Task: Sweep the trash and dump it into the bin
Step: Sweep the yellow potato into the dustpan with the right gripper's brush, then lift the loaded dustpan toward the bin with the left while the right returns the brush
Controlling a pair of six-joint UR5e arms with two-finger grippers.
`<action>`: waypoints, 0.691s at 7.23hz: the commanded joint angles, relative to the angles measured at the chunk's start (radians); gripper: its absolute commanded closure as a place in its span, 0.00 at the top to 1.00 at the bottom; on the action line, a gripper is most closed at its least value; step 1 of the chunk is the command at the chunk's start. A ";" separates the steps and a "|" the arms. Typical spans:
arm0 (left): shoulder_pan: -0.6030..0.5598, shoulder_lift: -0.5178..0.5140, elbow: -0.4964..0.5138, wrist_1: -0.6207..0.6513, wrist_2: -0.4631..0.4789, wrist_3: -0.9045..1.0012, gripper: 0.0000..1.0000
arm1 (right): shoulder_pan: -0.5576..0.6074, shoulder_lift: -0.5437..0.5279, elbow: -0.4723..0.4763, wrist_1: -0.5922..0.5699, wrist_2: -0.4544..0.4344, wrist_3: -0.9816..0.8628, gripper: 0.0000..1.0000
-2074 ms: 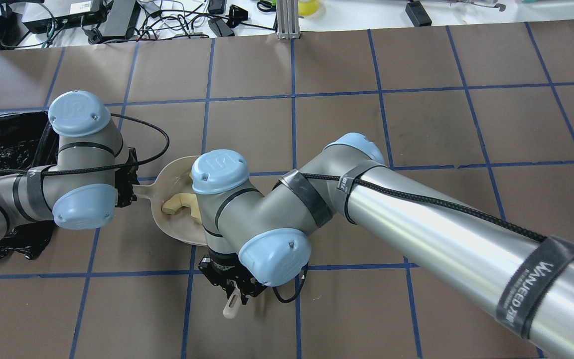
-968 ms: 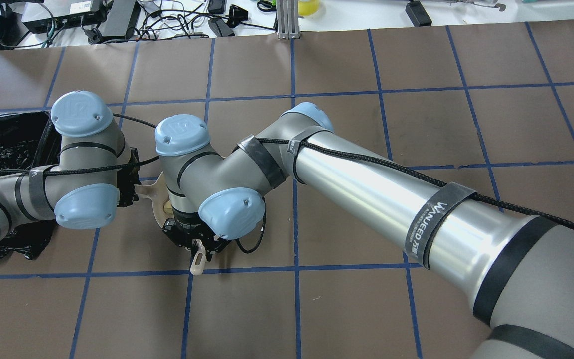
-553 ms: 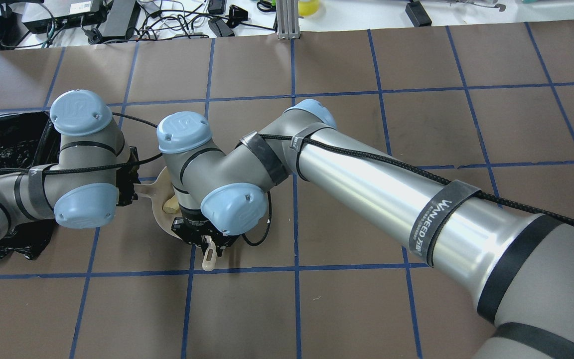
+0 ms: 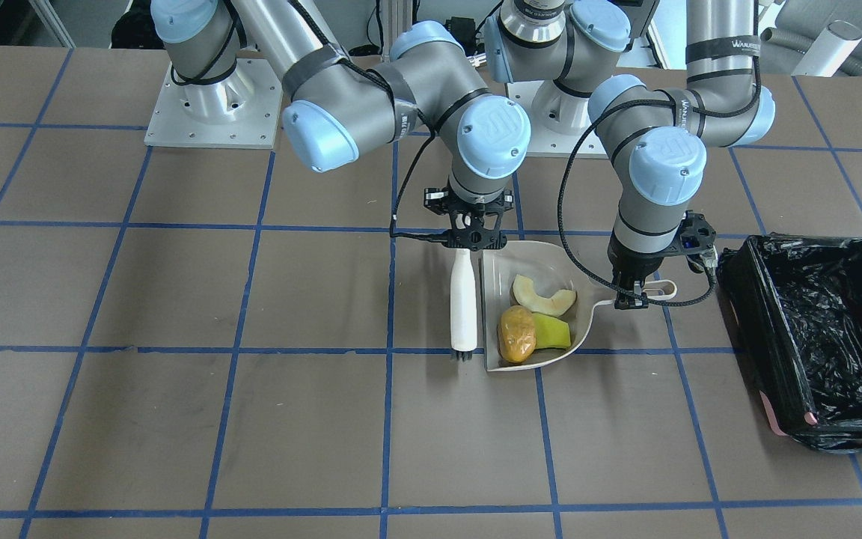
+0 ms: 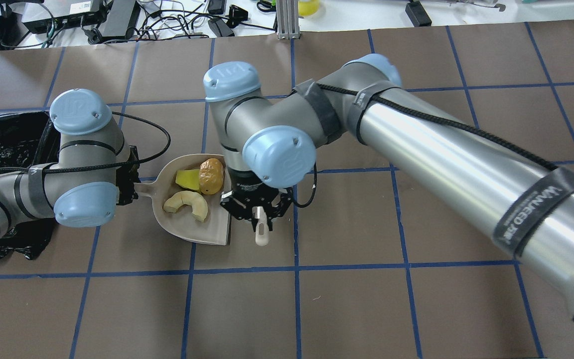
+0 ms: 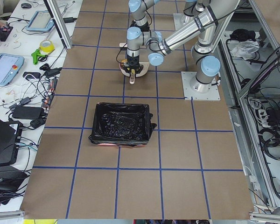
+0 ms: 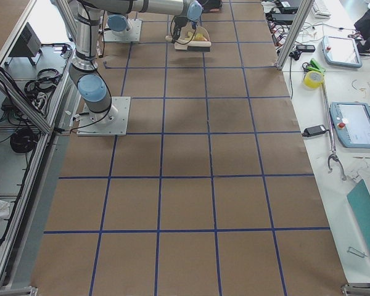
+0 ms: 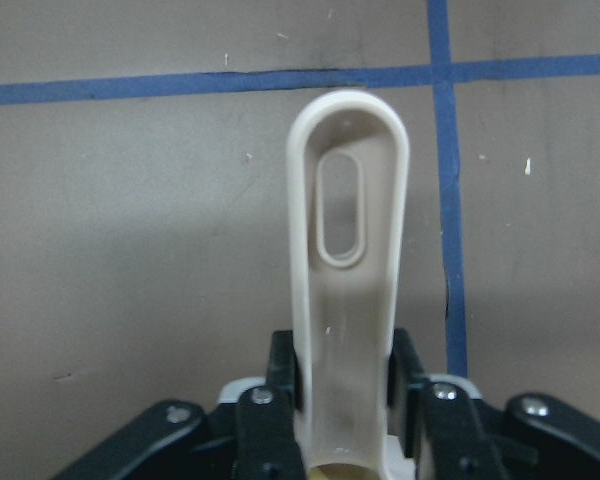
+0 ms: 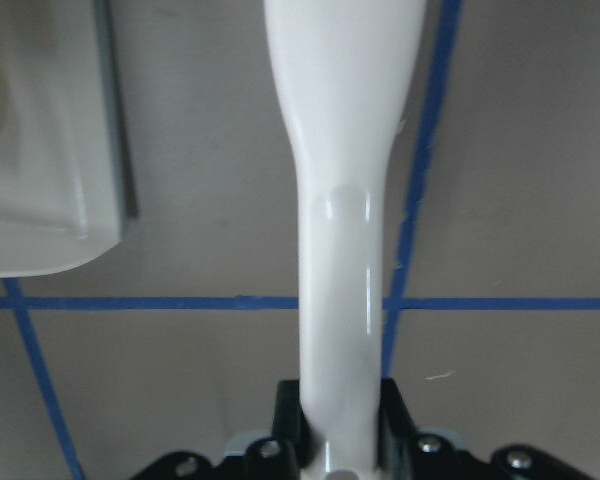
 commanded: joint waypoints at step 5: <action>0.138 -0.030 0.337 -0.329 -0.298 0.026 0.00 | -0.564 -0.108 0.023 0.103 -0.272 -0.384 0.00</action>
